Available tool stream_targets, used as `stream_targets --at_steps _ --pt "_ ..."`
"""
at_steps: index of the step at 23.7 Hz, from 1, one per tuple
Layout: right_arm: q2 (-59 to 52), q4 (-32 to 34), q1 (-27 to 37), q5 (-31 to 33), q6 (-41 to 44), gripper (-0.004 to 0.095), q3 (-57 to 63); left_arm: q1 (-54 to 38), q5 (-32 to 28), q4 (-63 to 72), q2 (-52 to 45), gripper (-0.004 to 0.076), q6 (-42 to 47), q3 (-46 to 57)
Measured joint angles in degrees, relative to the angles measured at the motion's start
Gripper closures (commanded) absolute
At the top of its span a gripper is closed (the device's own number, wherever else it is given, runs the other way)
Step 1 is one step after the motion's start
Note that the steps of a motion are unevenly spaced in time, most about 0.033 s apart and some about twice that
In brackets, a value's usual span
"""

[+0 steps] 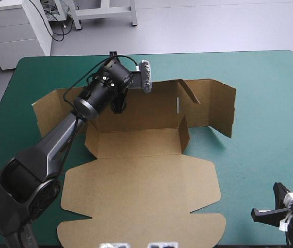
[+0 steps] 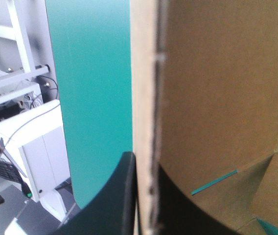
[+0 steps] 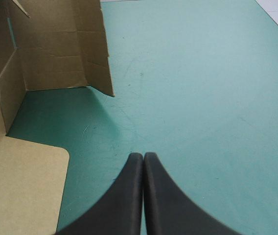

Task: Fold the box

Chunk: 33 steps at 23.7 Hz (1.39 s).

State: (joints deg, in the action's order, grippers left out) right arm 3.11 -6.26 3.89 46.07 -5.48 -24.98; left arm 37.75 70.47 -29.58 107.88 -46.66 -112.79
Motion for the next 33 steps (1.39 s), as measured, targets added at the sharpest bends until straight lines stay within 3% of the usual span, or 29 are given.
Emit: stream_targets --at_steps 10,15,21,33 --pt "0.02 0.00 0.00 0.00 0.00 0.0922 0.00 7.85 -6.16 -7.67 -0.64 0.0731 5.40 5.52" --pt "0.44 0.00 0.00 0.00 0.00 0.0922 0.00 13.34 -13.04 -25.31 -1.15 0.0731 18.93 16.59" --pt "1.75 0.00 0.00 0.00 0.00 0.0922 0.00 17.05 -20.79 -33.48 -6.49 0.0731 32.20 27.83" --pt "2.38 -0.05 0.00 0.00 0.06 0.0922 0.00 20.21 -23.46 -46.63 -12.53 0.0731 49.44 39.65"
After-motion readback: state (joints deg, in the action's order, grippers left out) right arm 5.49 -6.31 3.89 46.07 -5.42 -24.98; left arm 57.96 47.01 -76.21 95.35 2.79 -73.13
